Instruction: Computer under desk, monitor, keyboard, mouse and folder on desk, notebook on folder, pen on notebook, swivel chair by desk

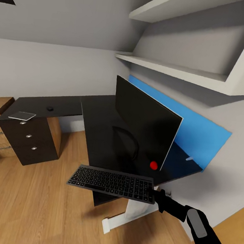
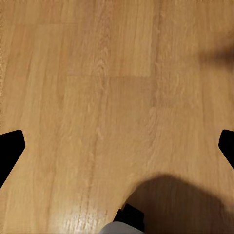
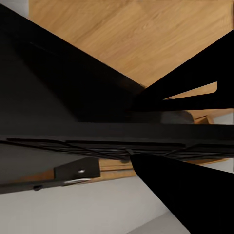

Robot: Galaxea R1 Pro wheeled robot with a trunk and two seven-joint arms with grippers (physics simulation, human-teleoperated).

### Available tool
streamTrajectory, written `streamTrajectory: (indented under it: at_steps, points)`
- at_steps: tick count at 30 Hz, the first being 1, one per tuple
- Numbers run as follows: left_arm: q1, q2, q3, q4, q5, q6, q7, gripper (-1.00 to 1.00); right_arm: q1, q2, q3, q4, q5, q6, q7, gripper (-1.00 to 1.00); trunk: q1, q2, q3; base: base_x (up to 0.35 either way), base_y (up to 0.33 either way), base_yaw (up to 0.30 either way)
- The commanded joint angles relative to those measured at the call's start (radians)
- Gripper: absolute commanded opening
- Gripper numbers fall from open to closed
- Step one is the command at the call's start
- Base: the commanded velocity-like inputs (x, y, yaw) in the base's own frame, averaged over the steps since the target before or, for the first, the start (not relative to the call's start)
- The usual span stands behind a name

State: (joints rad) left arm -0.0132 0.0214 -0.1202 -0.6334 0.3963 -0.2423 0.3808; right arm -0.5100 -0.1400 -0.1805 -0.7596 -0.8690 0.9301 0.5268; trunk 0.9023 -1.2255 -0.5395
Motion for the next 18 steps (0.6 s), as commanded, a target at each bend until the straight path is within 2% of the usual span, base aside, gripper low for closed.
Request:
streamTrajectory:
  at_steps: [1, 9, 12, 18]
  points:
    - [-0.001, 0.002, -0.008, 0.0, 0.01, -0.005, 0.007, 1.0, -0.001, 0.0, -0.002, 0.0, 0.003, 0.006, 0.006, -1.0, -0.004, 0.007, 0.002, 0.0, 0.0, 0.0]
    - [-0.001, 0.001, -0.009, 0.0, 0.01, -0.004, 0.007, 1.0, -0.001, 0.0, 0.009, -0.001, 0.003, 0.006, 0.008, -1.0, -0.035, 0.063, 0.027, 0.0, 0.0, 0.0]
    - [-0.001, 0.0, -0.009, 0.0, 0.01, -0.003, 0.007, 1.0, -0.001, 0.0, 0.038, -0.003, 0.002, 0.005, 0.008, -1.0, -0.046, 0.084, 0.037, 0.0, 0.0, 0.0]
    - [-0.001, -0.018, -0.009, 0.0, 0.01, -0.003, 0.007, 1.0, -0.001, 0.008, 0.091, -0.009, 0.002, -0.009, 0.009, -1.0, -0.069, 0.126, 0.056, 0.0, 0.0, 0.0]
